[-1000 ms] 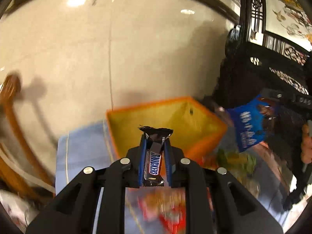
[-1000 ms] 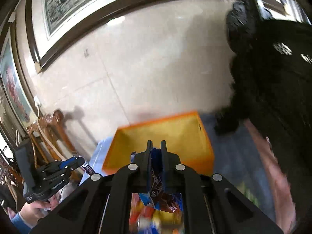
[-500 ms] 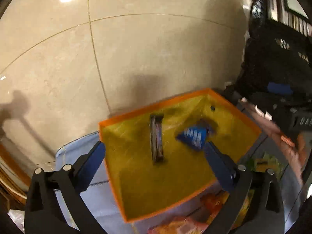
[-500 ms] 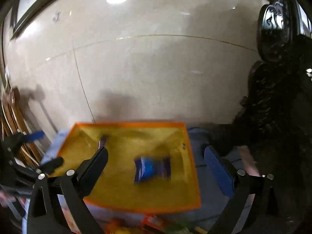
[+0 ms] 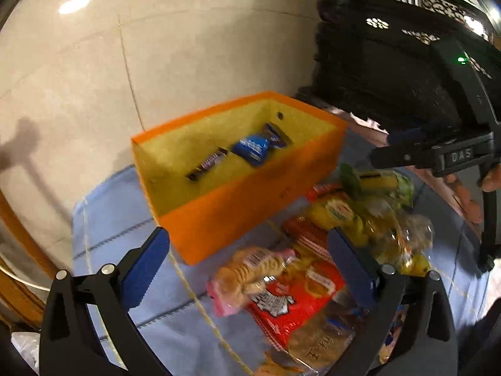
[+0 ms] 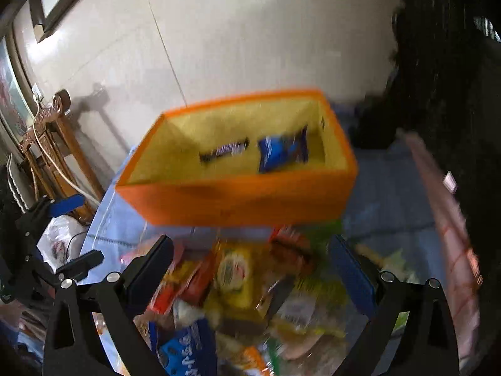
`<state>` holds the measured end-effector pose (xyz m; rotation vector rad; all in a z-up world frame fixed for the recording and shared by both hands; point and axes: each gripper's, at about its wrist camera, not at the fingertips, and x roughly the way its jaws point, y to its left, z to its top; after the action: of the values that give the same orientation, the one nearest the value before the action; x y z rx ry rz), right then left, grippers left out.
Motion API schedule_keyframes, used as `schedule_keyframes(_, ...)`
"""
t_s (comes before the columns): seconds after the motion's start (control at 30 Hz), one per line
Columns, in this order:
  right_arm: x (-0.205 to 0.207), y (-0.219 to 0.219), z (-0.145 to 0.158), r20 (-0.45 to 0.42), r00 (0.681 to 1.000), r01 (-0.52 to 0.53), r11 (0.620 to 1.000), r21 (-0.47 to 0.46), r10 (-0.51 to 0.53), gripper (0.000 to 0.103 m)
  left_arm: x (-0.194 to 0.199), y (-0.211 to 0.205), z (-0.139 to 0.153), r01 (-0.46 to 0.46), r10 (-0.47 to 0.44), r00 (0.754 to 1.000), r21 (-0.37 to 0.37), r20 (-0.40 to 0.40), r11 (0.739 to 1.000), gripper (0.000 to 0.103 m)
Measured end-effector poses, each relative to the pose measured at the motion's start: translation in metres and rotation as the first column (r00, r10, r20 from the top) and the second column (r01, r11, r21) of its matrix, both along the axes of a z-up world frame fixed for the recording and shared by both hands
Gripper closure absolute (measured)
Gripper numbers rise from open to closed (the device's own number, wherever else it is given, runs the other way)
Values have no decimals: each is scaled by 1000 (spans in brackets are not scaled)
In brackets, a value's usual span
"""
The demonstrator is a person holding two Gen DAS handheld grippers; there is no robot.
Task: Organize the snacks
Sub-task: 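Drop the Snickers bar in the box while the right drops a blue pack, then grasp the cookie bag with the left gripper while the right grasps a yellow bread pack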
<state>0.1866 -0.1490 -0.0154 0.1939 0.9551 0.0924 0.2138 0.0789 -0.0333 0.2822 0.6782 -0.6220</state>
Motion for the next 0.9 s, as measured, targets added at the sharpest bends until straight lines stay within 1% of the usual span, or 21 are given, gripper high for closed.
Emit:
schedule_keyframes(0.13,5,12,-16,-15,1000,-10,1000,-27,10,4,1,3,-10,37,-37,999,-4,2,999,4)
schedule_keyframes(0.2,5,14,-27,-34,999,-13,1000,-16,13,4,6,4,-18,63,-63,998,-22,2,998,4)
schedule_keyframes(0.27,10,16,-38,-60,998,-14,1000,8,15,4,13,3,-31,90,-91,996,-44,-25,995,4)
schedule_keyframes(0.37,17,20,-53,-84,996,-3,1000,2,4,4,25,-2,-51,102,-104,992,-35,-73,994,4)
schedule_keyframes(0.43,20,22,-61,-100,995,3,1000,-11,-5,4,30,-7,-64,120,-120,990,-6,-79,993,4)
schedule_keyframes(0.53,25,21,-75,-135,991,15,1000,13,-14,4,35,-8,-75,132,-130,989,21,-75,991,4)
schedule_keyframes(0.57,26,21,-78,-141,990,19,1000,20,-16,4,38,-5,-80,139,-137,987,16,-80,990,4)
schedule_keyframes(0.6,26,21,-79,-147,989,22,1000,20,-19,4,41,-2,-83,139,-137,986,10,-91,990,4)
schedule_keyframes(0.77,28,26,-87,-166,986,8,1000,6,-7,5,64,17,-109,96,-109,968,-69,-228,993,5)
schedule_keyframes(0.8,27,27,-88,-170,986,6,1000,12,-4,28,66,17,-115,85,-101,964,-75,-247,994,6)
schedule_keyframes(0.83,28,29,-92,-185,983,1,1000,23,3,60,66,18,-119,74,-95,962,-90,-255,993,23)
schedule_keyframes(0.87,29,31,-93,-185,983,3,1000,19,1,67,67,16,-120,72,-98,961,-106,-258,992,36)
schedule_keyframes(0.9,29,37,-91,-187,982,-15,1000,-12,12,68,66,15,-121,61,-91,961,-120,-263,991,47)
